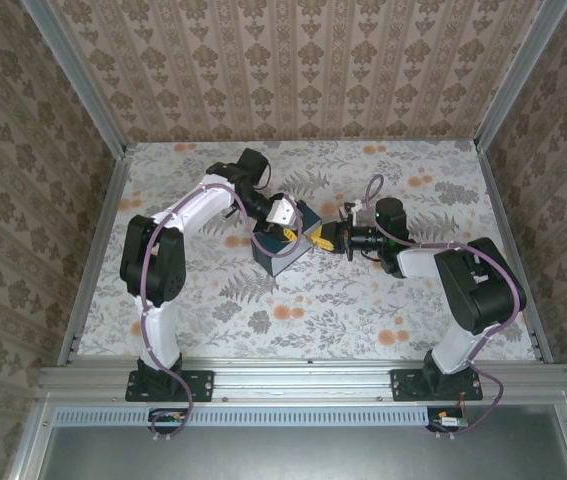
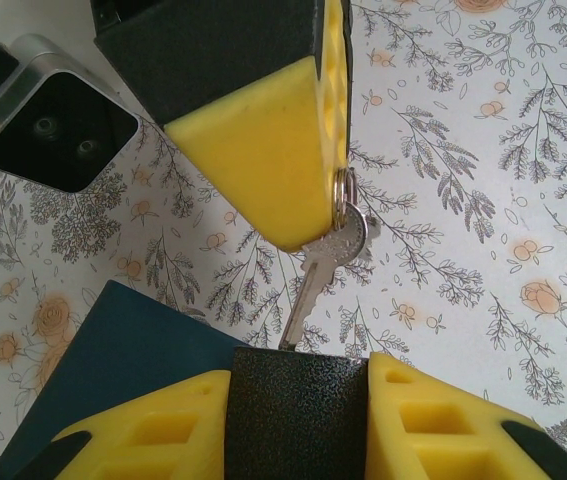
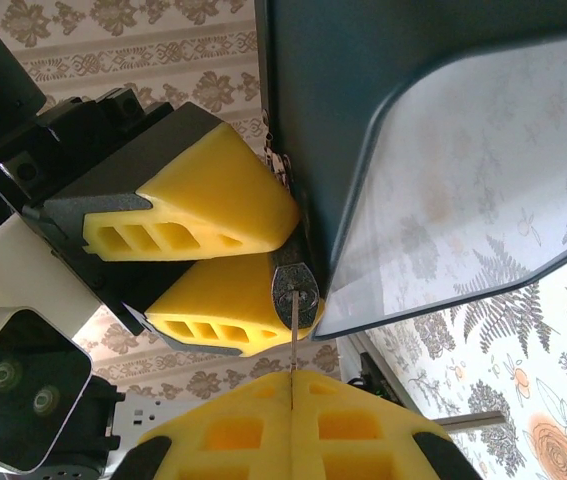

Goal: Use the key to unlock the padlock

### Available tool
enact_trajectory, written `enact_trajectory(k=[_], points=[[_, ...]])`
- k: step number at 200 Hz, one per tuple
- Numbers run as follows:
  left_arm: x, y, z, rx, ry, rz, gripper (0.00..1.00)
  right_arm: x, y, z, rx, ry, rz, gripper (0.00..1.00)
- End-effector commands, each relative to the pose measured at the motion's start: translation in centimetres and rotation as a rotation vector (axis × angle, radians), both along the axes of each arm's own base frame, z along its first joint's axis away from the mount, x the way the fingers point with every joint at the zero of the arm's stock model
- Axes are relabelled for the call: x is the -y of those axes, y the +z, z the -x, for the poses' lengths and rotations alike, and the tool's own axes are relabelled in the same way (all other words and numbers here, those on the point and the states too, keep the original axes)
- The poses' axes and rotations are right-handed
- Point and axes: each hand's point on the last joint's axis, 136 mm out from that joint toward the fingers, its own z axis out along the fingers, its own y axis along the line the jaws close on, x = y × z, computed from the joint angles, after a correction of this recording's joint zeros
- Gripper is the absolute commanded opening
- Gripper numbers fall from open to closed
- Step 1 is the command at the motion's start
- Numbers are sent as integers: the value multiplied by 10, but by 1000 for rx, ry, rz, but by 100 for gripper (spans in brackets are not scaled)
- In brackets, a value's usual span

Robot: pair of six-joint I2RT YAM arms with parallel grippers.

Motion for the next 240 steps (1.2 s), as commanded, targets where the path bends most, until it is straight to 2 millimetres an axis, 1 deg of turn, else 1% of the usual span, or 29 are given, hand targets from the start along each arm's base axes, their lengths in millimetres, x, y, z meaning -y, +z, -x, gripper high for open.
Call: enact_trajectory(k=[1,39,66,83,100,130,147,169,187,206,240], points=[[-1,-9,25,-71,-47,-26,30,1,10,-17,59,-62,-5,2],[-1,-9,23,-68,-39,-27,30,1,8,-16,54,-61,-2,3],[-1,-10,24,-71,-35,-30,30,0,6,-15,43,-61,1,6],[-1,-11,23,-69,-35,-31,30,0,4,-15,37,-62,5,4],[-1,-11,23,-69,-33,-32,30,-1,2,-14,33,-57,6,0],[-1,-11,23,-69,-32,-32,29,-2,3,-12,45,-51,6,0],[-2,-13,21,-63,-25,-38,30,2,4,-9,52,-36,-1,0],[-5,-16,17,-48,-12,-43,37,10,-1,-2,40,-17,16,0],[-5,-16,16,-46,-14,-45,40,9,0,2,56,5,42,0],[-4,-16,14,-51,-13,-46,39,8,3,3,65,27,49,0],[-4,-17,13,-62,-17,-57,36,8,1,4,71,37,52,0]])
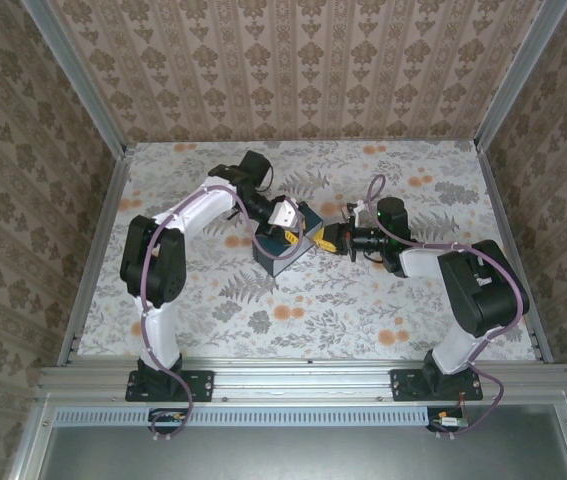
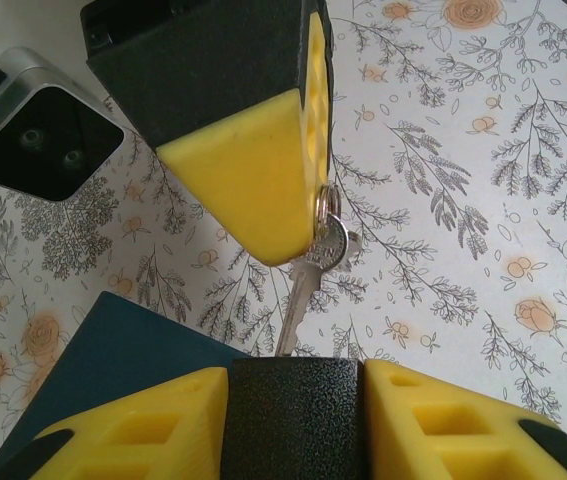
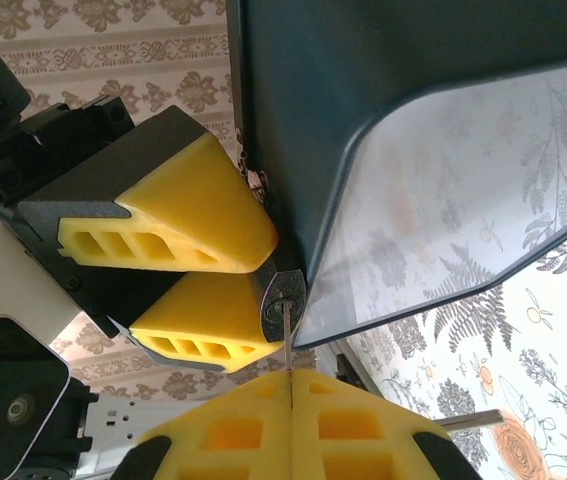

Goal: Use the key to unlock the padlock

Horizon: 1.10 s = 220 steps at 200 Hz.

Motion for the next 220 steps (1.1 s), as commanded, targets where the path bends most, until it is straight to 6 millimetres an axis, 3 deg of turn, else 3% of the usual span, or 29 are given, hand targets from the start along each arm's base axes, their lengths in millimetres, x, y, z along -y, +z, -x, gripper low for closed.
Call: enact_trajectory(k=[1,58,105,220], points=[[-8,-17,9,-52,-10,-71,36,0,8,2,42,31,3,0],[-10,-17,11,-72,-18,-79,32,-5,9,-8,86,55,-17,0],[-12,-13,7,-72,0,-79,46,-3,0,-10,81,64,-17,0],[-12,4,4,-107,-1,-116,57,-2,5,-8,100,71,13,0]])
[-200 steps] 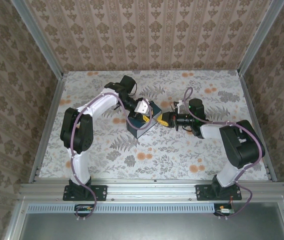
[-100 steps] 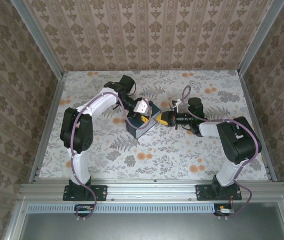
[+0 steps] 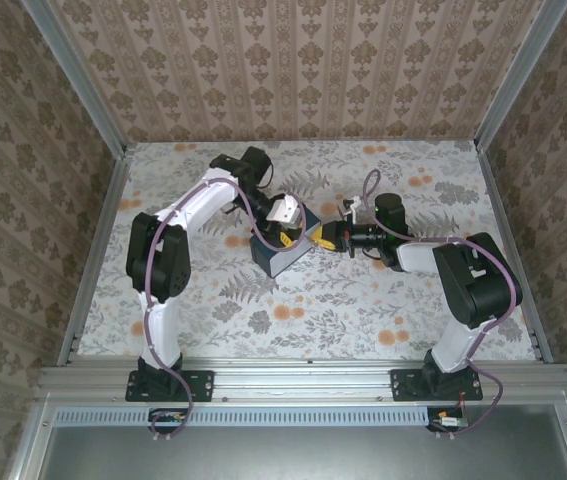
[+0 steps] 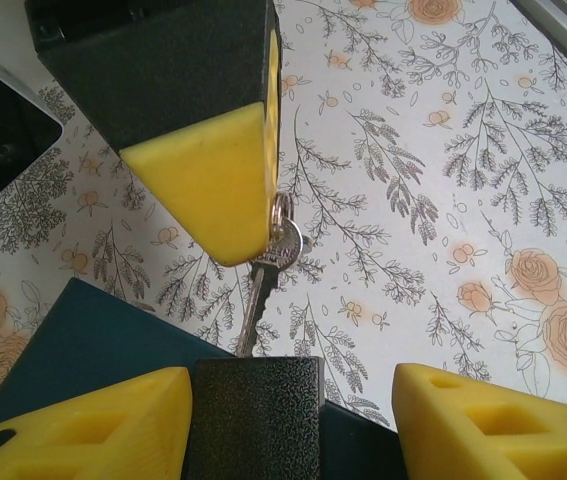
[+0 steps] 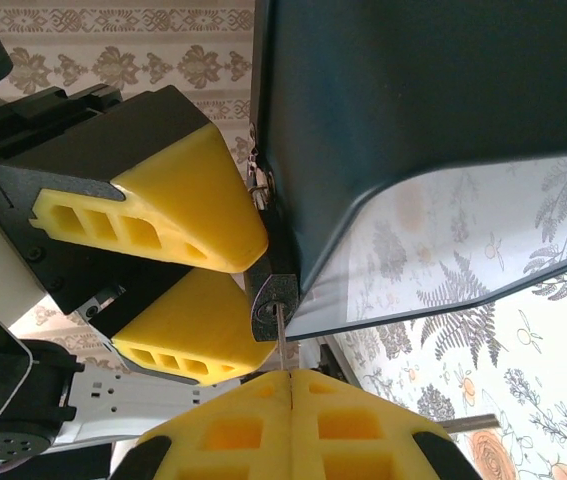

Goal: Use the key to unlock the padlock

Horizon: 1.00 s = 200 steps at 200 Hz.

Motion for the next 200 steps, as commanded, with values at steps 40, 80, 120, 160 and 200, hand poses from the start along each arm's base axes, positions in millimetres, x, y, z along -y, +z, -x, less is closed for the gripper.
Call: enact_trajectory(k=[40,80,120,160,200], points=[[1,1,-4,-49,-11,-27,57,1,9,3,39,21,24,0],[1,1,-2,-78,-25,-37,58,1,10,2,39,21,27,0],[0,-2,-3,-80,-29,-54,54,0,13,3,50,27,29,0],[0,-3,-2,-86,-27,-53,45,1,22,4,75,26,29,0],[2,-2,-2,-93,-25,-42,37,2,30,7,105,32,41,0]])
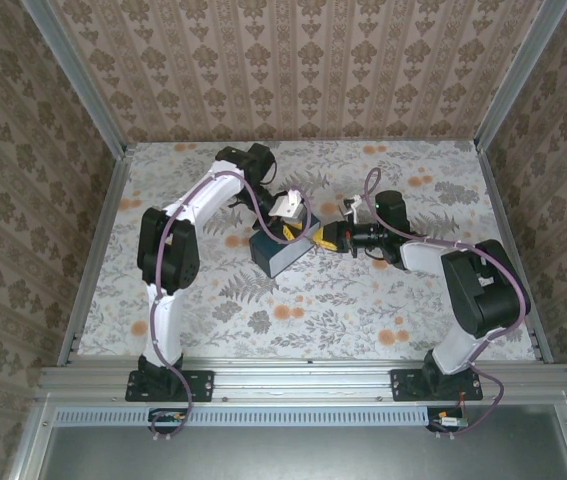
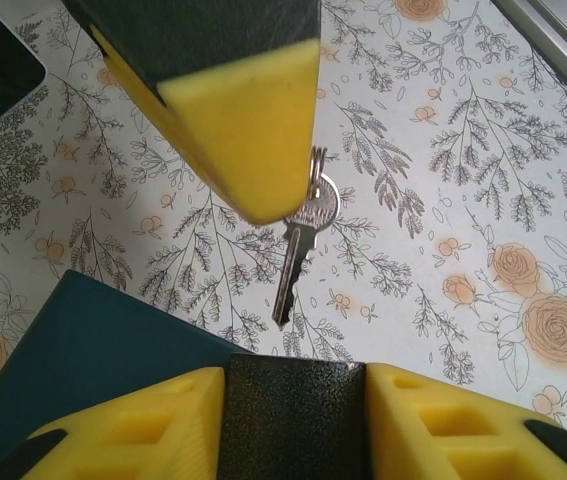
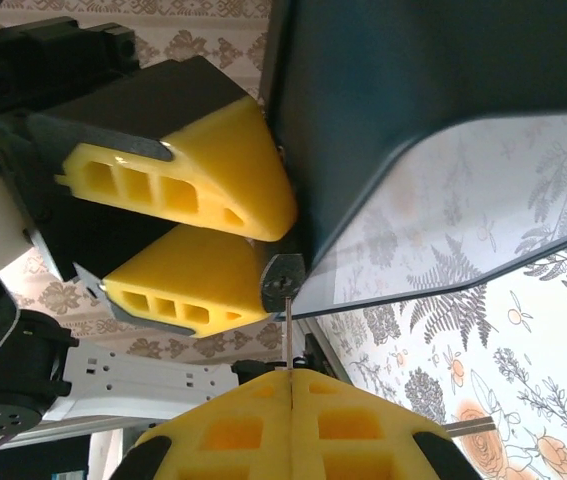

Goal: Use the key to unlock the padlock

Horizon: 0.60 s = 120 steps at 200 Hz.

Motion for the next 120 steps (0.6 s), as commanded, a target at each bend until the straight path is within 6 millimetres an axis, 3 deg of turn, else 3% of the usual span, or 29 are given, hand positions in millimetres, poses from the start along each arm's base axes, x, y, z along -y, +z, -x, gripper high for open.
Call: enact_trajectory(k=[1,120], points=[[1,1,4,-33,-10,8,37,0,21,-1,77,13,-5,0],[2,3,2,25,26,50,22,-5,13,-6,60,12,-12,0]])
